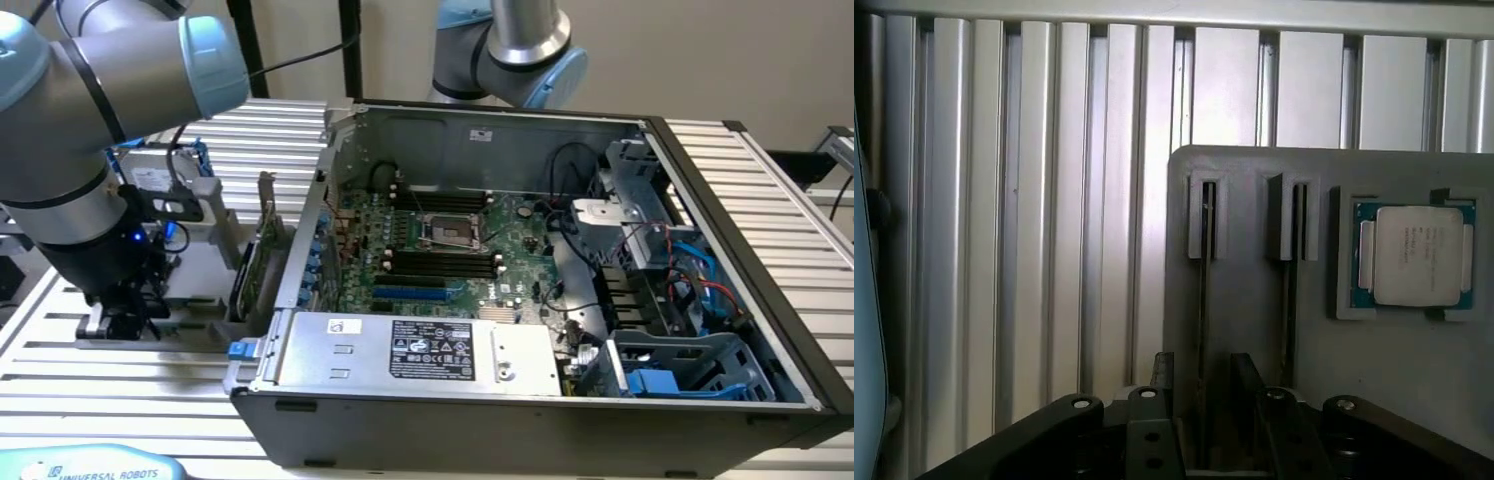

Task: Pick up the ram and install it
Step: 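Pick up the ram and move it above insertion slot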

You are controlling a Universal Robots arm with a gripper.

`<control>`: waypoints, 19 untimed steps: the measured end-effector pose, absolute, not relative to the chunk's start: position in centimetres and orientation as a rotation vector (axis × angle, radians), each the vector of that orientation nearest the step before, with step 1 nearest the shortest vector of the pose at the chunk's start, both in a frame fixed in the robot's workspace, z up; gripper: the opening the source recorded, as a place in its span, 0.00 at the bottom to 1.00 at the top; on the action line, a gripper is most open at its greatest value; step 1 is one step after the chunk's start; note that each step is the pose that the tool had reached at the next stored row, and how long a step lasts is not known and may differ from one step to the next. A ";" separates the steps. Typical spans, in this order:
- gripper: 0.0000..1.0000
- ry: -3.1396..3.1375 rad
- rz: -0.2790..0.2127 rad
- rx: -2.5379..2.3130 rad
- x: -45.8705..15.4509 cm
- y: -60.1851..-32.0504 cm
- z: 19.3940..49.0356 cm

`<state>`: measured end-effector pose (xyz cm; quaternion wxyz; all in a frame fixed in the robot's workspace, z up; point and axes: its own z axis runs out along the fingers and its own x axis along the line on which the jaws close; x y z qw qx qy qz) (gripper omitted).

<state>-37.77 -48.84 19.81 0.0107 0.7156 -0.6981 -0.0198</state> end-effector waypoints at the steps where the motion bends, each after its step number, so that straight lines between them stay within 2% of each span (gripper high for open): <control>1: 0.36 -2.175 -0.062 2.237 -37.8 -48.8 19.8; 12: 0.35 -2.160 -0.063 2.253 -38.0 -48.7 19.7; 13: 0.28 -2.160 -0.063 2.252 -38.0 -48.7 19.7; 14: 0.28 -2.160 -0.063 2.252 -38.0 -48.7 19.7; 15: 0.21 -2.160 -0.063 2.252 -38.0 -48.7 19.7; 18: 0.21 -2.160 -0.063 2.252 -38.0 -48.7 19.7; 19: 0.18 -2.160 -0.063 2.252 -38.0 -48.7 19.7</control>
